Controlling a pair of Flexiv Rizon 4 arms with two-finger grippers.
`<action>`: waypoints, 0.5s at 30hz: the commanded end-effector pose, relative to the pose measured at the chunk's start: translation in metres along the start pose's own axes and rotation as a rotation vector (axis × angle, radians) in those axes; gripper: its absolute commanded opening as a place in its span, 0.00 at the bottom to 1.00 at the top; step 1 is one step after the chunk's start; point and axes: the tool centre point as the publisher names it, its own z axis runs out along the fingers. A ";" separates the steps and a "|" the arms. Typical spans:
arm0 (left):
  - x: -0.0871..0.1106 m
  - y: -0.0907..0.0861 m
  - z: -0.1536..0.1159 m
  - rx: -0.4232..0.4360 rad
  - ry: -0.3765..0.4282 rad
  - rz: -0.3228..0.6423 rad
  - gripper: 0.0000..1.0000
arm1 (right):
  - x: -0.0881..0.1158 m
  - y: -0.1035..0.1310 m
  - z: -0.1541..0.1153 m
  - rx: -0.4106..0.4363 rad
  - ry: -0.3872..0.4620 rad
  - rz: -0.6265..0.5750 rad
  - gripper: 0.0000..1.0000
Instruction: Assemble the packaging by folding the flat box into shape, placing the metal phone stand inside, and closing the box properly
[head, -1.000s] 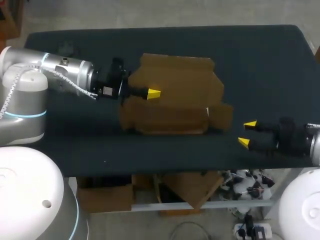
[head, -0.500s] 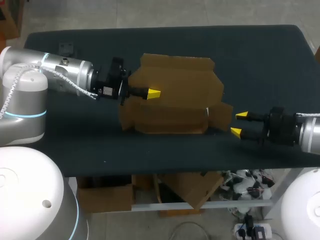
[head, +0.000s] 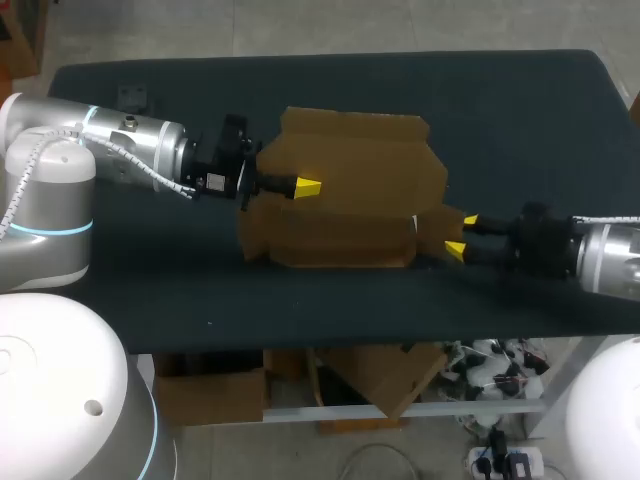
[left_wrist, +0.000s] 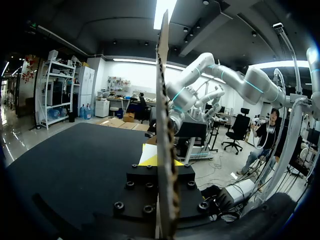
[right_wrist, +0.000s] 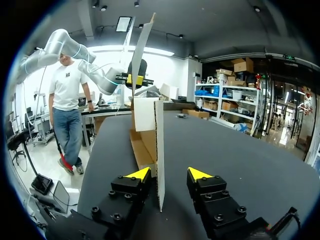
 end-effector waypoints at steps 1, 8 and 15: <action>-0.001 0.003 -0.002 -0.001 0.003 0.000 0.00 | 0.003 -0.002 0.008 -0.002 -0.014 0.003 0.18; -0.001 0.003 -0.002 -0.001 0.003 0.000 0.00 | 0.009 0.001 0.015 -0.007 -0.041 0.017 0.00; -0.001 0.003 -0.002 -0.001 0.003 0.000 0.00 | 0.019 0.002 0.020 -0.011 -0.084 0.035 0.00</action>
